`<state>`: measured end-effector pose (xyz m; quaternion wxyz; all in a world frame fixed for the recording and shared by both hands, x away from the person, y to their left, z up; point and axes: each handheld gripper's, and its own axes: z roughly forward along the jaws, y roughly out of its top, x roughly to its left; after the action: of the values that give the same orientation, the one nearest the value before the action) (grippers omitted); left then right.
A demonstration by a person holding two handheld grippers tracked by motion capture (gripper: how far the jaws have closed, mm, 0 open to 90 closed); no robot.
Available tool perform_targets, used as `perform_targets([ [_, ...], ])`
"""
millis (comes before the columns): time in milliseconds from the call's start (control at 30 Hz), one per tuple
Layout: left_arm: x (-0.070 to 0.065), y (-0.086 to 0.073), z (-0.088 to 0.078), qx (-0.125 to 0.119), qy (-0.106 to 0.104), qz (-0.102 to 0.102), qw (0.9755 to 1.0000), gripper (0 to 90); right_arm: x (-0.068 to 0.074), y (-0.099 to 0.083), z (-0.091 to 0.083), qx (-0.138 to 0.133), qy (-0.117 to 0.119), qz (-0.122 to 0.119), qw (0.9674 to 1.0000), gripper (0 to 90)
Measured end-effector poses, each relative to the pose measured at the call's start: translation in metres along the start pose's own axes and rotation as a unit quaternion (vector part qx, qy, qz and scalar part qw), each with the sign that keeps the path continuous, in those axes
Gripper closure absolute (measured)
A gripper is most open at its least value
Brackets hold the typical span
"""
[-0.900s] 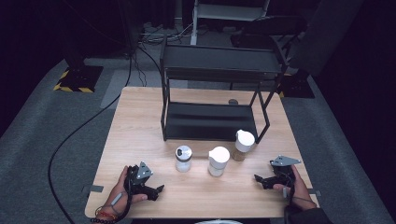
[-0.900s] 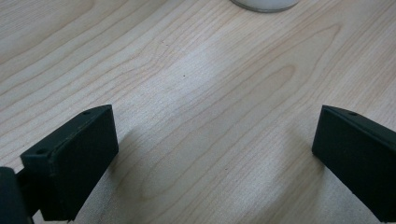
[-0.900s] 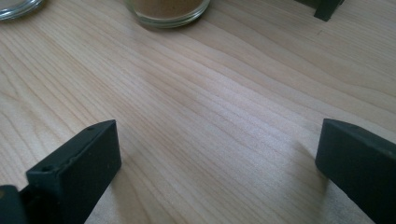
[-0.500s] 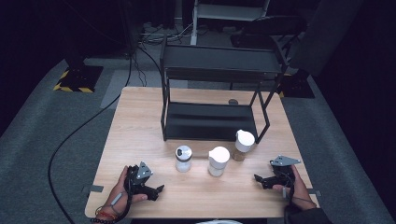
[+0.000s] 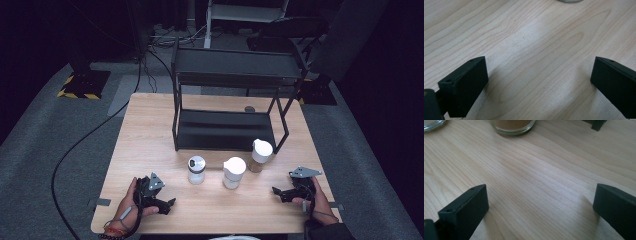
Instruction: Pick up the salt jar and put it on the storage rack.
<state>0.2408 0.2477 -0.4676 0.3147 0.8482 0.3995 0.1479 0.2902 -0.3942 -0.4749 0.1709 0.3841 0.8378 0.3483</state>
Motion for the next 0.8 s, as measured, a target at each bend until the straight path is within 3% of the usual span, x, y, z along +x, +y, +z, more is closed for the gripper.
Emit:
perform_targets([
  [367,-0.005,0.004,-0.01,-0.007,0.011,0.004,0.9999,2.4,0.0,0.0,0.0,0.0,0.0,0.0,1.0,0.1],
  [500,-0.009,0.009,-0.012,0.0,0.024,0.009,0.9997,2.3,0.0,0.0,0.0,0.0,0.0,0.0,1.0,0.1],
  [667,-0.012,0.014,-0.012,0.009,0.029,0.012,0.9995,2.3,0.0,0.0,0.0,0.0,-0.001,0.0,1.0,0.1],
  [800,-0.012,0.014,-0.014,0.003,0.025,0.012,0.9996,2.4,0.0,0.0,0.0,0.0,-0.001,0.0,1.0,0.1],
])
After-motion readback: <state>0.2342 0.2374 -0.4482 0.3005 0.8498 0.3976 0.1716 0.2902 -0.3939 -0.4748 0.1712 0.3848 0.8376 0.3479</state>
